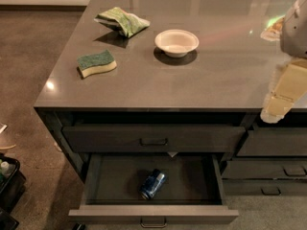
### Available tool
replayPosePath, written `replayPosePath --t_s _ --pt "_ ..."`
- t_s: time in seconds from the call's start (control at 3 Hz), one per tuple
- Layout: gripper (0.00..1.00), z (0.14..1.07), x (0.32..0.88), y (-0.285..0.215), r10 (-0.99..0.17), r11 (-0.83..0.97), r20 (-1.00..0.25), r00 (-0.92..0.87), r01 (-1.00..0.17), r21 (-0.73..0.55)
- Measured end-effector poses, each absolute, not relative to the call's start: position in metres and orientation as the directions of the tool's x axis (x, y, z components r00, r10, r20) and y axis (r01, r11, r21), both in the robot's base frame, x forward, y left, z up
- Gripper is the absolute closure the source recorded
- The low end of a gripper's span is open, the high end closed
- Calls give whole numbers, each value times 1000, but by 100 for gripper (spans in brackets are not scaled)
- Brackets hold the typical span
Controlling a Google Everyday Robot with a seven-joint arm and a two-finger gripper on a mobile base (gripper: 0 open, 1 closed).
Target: Pick pepsi can from middle drawer and place on counter
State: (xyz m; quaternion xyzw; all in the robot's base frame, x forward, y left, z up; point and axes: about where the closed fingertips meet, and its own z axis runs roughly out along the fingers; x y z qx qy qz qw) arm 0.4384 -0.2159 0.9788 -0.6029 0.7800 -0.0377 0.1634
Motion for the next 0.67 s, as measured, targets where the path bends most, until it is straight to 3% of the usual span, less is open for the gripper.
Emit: replayPosePath --t_s 0.67 --pt "0 976 436 -216 -949 276 -224 -220 -925 -260"
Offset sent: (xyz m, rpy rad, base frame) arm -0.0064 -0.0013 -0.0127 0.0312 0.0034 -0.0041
